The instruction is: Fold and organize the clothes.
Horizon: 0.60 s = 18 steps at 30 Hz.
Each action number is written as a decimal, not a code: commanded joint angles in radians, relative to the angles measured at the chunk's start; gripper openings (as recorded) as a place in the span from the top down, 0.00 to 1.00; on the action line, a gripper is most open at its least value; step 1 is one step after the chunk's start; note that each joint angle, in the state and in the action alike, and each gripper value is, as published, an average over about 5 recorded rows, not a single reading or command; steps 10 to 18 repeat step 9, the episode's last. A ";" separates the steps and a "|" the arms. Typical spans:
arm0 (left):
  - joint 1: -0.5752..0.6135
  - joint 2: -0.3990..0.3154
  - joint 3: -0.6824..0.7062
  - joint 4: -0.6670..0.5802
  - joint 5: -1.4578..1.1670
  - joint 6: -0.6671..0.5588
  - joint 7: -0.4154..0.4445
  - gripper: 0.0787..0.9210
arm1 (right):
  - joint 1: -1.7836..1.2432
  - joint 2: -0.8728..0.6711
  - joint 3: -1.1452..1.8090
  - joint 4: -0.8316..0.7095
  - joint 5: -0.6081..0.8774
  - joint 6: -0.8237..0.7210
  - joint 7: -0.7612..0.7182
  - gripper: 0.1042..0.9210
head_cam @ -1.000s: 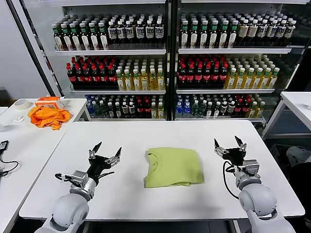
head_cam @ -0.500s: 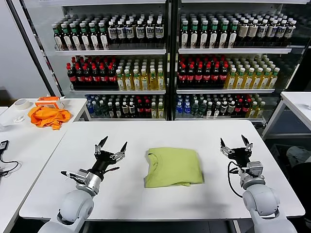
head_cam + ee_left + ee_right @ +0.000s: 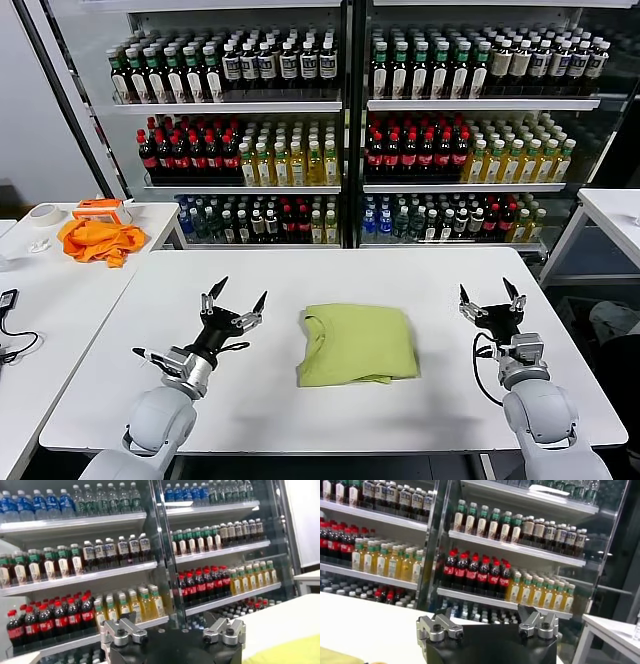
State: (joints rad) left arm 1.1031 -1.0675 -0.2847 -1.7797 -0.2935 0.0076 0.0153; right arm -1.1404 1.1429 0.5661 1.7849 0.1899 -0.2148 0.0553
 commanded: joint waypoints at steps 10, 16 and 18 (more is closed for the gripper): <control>-0.015 0.004 0.006 0.030 0.029 -0.045 0.013 0.12 | -0.012 0.014 0.015 -0.007 -0.038 0.010 -0.018 0.12; -0.015 0.004 0.006 0.030 0.029 -0.045 0.013 0.12 | -0.012 0.014 0.015 -0.007 -0.038 0.010 -0.018 0.12; -0.015 0.004 0.006 0.030 0.029 -0.045 0.013 0.12 | -0.012 0.014 0.015 -0.007 -0.038 0.010 -0.018 0.12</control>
